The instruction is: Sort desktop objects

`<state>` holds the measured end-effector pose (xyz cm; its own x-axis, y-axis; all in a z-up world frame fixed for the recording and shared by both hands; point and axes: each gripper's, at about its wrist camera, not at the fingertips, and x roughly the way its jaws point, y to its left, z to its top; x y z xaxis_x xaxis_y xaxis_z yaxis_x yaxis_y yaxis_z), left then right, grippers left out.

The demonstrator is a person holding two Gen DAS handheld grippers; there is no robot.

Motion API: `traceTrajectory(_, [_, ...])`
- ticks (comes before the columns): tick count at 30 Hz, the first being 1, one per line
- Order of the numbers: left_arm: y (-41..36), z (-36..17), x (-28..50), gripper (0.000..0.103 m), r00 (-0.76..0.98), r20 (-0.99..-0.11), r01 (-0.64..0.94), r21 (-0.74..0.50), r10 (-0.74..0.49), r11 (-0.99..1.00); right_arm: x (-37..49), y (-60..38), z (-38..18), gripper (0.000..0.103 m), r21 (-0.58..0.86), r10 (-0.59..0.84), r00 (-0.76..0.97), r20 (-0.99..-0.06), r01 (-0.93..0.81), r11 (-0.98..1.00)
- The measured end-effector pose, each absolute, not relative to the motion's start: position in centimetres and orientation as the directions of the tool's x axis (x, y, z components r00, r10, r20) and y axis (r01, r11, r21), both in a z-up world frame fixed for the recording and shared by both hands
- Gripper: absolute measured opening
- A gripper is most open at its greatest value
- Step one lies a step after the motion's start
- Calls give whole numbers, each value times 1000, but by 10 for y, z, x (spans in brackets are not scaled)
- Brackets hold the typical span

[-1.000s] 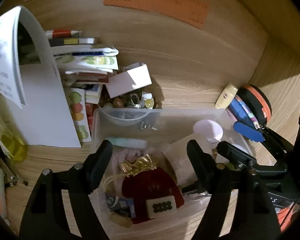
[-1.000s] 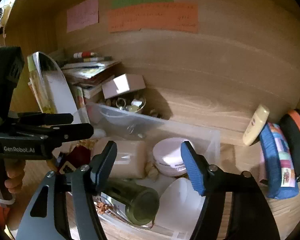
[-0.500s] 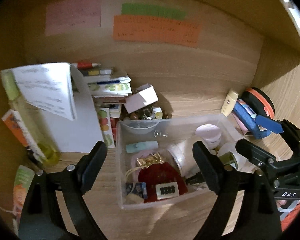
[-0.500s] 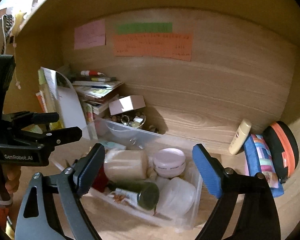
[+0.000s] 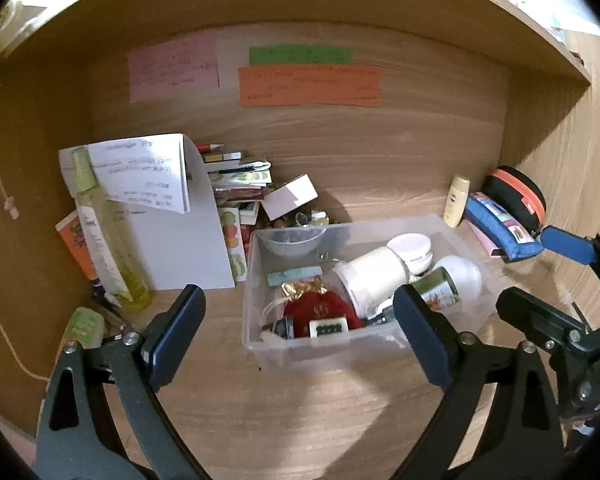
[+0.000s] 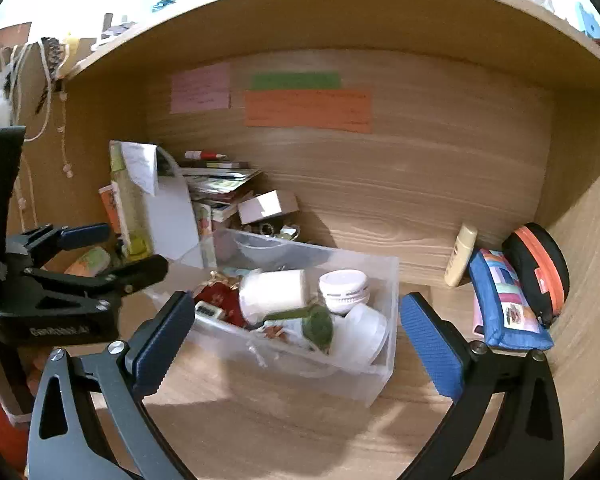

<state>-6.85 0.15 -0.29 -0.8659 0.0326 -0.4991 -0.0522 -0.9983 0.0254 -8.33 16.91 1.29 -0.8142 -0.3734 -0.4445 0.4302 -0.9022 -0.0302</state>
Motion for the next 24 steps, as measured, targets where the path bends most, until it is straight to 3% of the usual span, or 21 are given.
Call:
traceTrajectory(13, [0,-17,-48,96,-853,-520,-50,-20,53,-999,-61,164,13,102,-14,-391,-806,-444,443,-896])
traceTrajectory(24, [9,-31,-47,96,-853,-518,-69,-1,59,-998,-80,177,-9,102,113,-413,-758,-505,416,-902])
